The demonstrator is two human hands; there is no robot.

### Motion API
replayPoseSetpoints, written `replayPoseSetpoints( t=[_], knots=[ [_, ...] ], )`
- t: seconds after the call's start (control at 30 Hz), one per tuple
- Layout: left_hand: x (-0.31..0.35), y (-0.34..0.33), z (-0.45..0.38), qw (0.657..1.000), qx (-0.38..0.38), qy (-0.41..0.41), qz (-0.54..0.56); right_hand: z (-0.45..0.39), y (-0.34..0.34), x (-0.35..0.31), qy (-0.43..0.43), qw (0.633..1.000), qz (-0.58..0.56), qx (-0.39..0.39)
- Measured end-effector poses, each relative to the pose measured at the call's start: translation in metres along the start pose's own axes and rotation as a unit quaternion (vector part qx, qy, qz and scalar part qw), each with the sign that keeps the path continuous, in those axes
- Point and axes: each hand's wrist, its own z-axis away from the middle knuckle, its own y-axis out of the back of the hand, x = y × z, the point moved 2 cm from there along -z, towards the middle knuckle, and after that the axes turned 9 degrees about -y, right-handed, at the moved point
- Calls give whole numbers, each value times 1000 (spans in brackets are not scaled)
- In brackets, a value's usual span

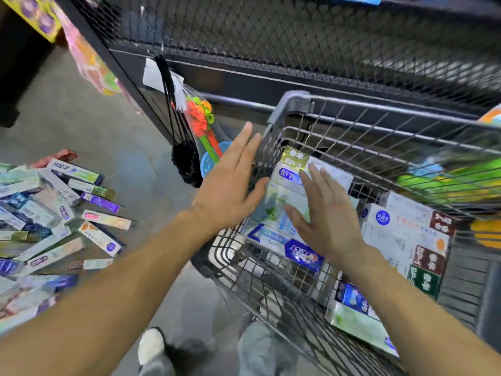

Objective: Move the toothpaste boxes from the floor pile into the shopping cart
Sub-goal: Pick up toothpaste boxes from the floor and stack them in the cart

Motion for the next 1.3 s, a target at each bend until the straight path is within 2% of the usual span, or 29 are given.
replayPoseSetpoints(
  t=[0.2, 0.37, 0.5, 0.67, 0.87, 1.03, 1.2, 1.3],
  knots=[
    [-43, 50, 55, 998, 42, 36, -9, -10, 61, -85, 90, 994, 12, 67],
    [-134, 95, 183, 987, 17, 151, -48, -11, 46, -212, 181, 981, 50, 56],
    [-204, 117, 319, 966, -4, 250, -59, -7, -6, -333, 231, 969, 80, 35],
    [-270, 144, 496, 915, 11, 399, -61, 19, -108, -478, 261, 961, 80, -37],
    [-323, 126, 649, 862, -15, 504, -49, 58, -228, -589, 304, 938, 108, -126],
    [-353, 100, 686, 839, -31, 542, -36, 57, -295, -634, 320, 920, 124, -188],
    [-404, 64, 664, 826, -57, 560, -36, 22, -352, -648, 323, 909, 124, -231],
    [-447, 27, 641, 832, -22, 554, -28, -6, -400, -648, 319, 907, 125, -244]
  ],
)
